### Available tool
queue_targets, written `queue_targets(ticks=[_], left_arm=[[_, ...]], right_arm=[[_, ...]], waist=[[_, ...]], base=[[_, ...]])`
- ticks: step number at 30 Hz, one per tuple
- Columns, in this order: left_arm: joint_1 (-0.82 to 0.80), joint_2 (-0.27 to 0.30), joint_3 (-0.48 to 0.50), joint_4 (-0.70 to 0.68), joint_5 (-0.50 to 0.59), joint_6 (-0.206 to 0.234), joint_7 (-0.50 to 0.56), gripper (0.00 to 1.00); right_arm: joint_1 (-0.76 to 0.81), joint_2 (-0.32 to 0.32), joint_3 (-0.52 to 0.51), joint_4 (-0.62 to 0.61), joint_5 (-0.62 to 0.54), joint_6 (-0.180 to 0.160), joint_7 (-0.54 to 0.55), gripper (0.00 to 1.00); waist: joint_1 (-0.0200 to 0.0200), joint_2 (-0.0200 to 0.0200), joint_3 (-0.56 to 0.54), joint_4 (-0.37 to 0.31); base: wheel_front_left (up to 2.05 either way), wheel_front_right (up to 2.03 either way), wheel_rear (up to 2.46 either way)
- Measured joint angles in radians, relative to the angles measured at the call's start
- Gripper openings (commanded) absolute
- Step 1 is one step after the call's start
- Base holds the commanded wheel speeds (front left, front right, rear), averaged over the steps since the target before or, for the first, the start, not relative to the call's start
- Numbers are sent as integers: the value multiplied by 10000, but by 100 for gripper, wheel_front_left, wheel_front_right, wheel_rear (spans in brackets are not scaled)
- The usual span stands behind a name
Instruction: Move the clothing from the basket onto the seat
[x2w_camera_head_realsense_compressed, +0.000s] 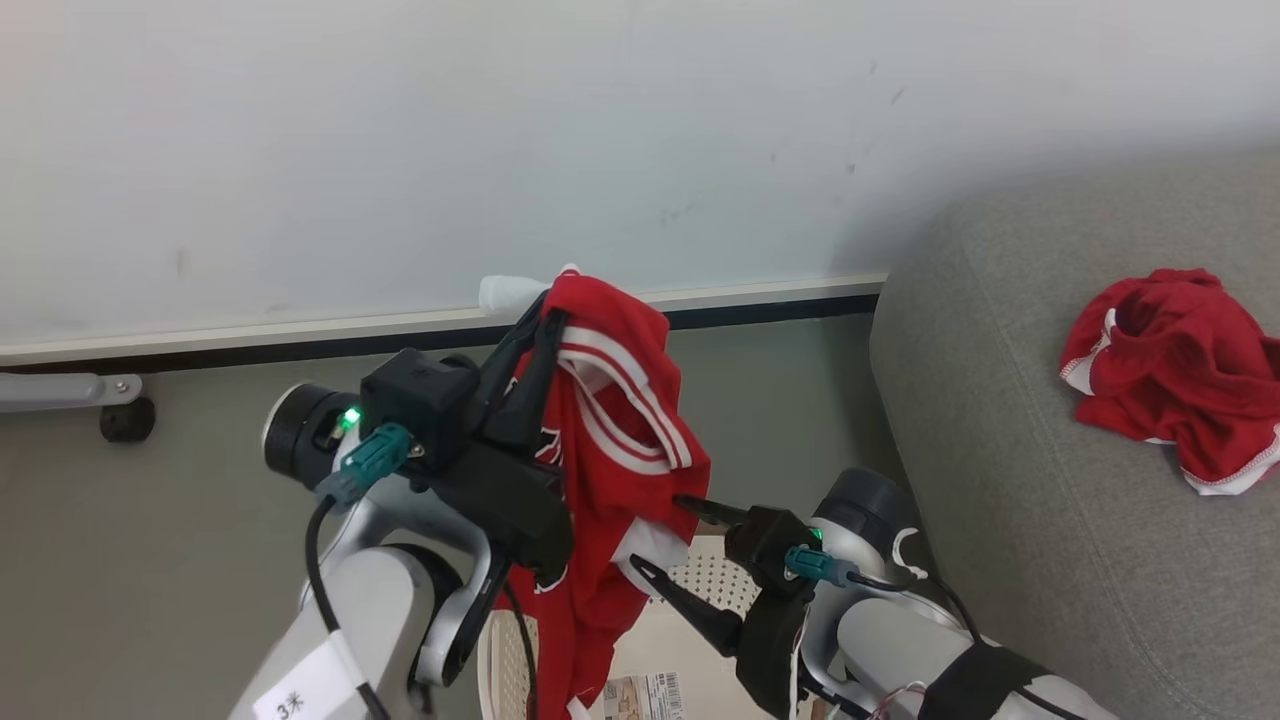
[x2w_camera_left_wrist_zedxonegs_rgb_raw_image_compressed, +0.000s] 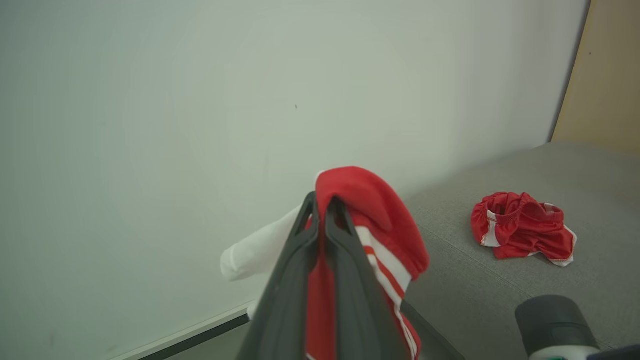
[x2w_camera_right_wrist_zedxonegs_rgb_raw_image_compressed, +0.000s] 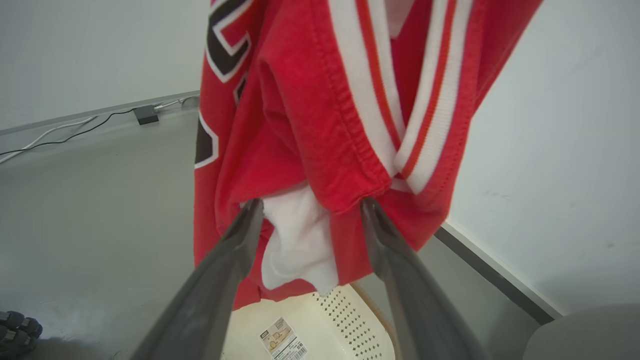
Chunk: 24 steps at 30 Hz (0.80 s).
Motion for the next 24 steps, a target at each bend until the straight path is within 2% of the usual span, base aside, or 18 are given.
queue_targets(ticks=[5, 15, 24], left_arm=[[-160, -167, -207, 52, 2, -90, 38, 0], [-151, -155, -265, 15, 2, -163, 38, 0], [-110, -211, -433, -2, 2, -165, 56, 0]], right_arm=[[-387, 130, 261, 696, 259, 0, -138, 100], [-1004, 414, 445, 1680, 439, 0, -341, 100], [-1333, 587, 920, 2040, 353, 0, -437, 100]], waist=[[0, 0, -2, 159], [0, 0, -100, 291], [0, 0, -191, 362]], base=[[0, 0, 0], [0, 0, 0], [0, 0, 0]])
